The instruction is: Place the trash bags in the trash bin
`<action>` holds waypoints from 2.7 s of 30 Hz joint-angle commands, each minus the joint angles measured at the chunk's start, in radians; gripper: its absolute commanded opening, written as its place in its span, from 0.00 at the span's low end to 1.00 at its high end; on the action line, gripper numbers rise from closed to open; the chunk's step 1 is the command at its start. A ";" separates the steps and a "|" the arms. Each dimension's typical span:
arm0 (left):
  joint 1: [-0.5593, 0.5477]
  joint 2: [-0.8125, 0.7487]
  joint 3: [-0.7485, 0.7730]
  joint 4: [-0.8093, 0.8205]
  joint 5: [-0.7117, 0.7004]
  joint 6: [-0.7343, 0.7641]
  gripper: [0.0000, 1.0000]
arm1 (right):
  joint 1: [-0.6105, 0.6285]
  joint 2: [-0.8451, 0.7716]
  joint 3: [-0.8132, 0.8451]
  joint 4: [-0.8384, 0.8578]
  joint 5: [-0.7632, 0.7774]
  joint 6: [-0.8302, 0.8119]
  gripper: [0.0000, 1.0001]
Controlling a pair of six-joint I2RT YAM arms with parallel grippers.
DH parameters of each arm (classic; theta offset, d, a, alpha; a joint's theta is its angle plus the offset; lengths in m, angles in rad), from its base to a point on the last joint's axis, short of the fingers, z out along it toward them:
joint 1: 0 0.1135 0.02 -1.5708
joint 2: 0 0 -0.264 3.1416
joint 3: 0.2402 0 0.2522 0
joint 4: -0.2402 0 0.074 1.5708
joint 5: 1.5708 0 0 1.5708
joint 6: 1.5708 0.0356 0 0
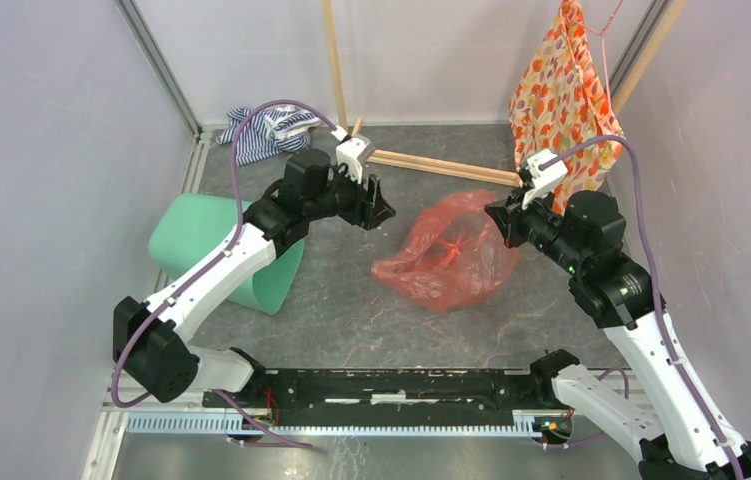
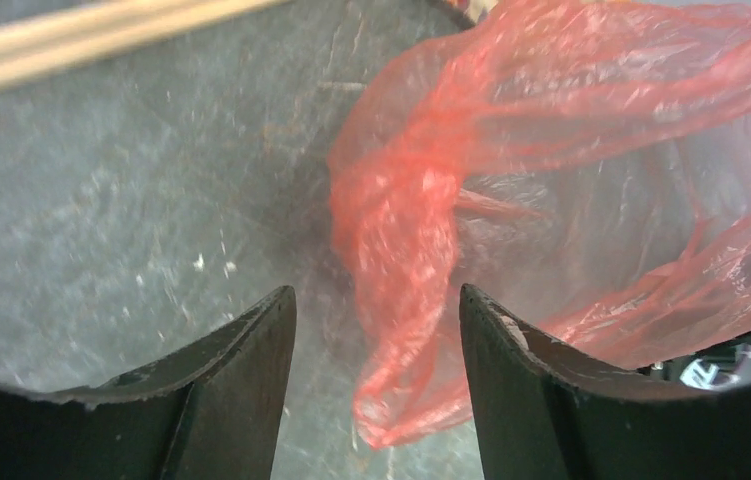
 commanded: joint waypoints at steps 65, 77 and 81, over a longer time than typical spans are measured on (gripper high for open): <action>0.100 0.287 0.108 -0.030 -0.098 -0.361 0.02 | 0.006 0.149 -0.088 0.127 0.228 0.111 0.80; 0.174 0.354 0.074 -0.047 -0.098 -0.296 0.02 | -0.090 0.013 -0.497 0.410 0.139 0.325 0.72; 0.181 0.367 0.060 -0.053 -0.106 -0.278 0.02 | -0.117 0.024 -0.565 0.537 0.125 0.408 0.72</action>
